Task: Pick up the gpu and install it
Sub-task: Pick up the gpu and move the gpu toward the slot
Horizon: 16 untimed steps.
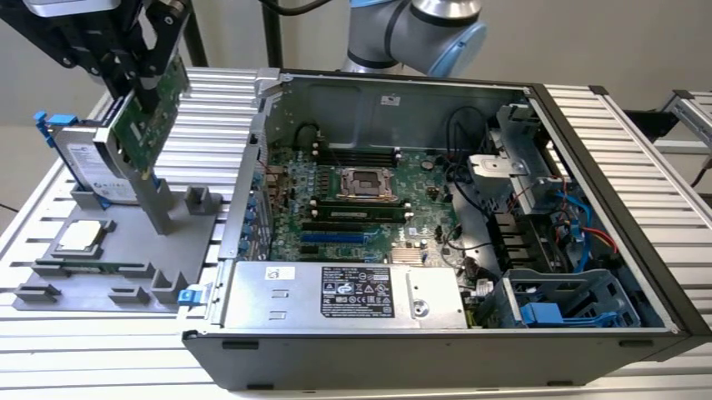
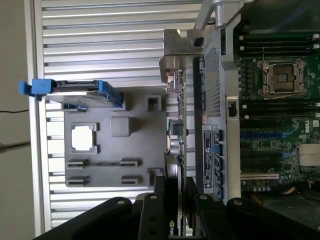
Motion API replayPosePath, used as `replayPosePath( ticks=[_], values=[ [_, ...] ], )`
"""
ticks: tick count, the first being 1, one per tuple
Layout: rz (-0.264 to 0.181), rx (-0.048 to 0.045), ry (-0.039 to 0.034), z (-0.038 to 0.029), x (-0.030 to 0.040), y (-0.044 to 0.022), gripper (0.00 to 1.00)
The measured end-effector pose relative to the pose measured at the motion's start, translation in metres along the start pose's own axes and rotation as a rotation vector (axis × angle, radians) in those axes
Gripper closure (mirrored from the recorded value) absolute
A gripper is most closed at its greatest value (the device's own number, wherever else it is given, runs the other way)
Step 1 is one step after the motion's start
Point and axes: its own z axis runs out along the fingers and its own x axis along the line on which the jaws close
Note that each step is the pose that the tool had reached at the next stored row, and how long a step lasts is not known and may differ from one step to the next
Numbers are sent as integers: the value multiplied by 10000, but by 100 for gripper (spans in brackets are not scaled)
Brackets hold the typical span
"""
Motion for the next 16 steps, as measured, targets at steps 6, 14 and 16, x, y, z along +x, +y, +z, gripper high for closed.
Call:
replayPosePath(
  ticks=[6, 14, 16],
  values=[
    [1, 0, 8, 0, -50, 3, 100],
    [1, 1, 21, 0, -114, 6, 100],
    [2, 1, 26, 1, -130, 8, 100]
  ],
)
